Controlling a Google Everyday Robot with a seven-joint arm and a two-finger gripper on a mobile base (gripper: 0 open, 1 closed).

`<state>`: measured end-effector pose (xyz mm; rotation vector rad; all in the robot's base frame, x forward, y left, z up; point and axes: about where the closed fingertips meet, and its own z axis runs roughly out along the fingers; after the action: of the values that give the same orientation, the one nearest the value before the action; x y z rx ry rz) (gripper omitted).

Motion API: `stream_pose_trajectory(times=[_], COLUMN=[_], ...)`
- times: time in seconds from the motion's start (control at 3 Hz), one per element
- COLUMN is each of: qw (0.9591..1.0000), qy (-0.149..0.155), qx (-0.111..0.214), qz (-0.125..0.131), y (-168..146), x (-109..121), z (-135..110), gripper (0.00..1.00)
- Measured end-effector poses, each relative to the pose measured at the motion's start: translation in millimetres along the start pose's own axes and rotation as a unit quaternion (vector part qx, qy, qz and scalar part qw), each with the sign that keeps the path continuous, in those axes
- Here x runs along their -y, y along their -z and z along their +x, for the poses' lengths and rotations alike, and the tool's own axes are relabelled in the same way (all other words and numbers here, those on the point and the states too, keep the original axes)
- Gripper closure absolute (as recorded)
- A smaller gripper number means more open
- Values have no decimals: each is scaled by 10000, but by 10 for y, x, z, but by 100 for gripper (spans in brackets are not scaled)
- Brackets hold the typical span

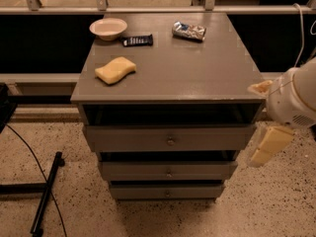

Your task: Open top drawer

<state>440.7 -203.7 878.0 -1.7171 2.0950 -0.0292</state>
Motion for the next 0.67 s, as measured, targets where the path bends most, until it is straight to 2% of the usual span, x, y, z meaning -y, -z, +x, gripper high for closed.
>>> stream_pose_trajectory(times=[0.33, 0.67], qw=[9987, 9987], qy=[323, 323], qx=[184, 184], qz=[362, 362], y=[18, 17], x=[143, 143], z=[-60, -60], gripper=[0, 0])
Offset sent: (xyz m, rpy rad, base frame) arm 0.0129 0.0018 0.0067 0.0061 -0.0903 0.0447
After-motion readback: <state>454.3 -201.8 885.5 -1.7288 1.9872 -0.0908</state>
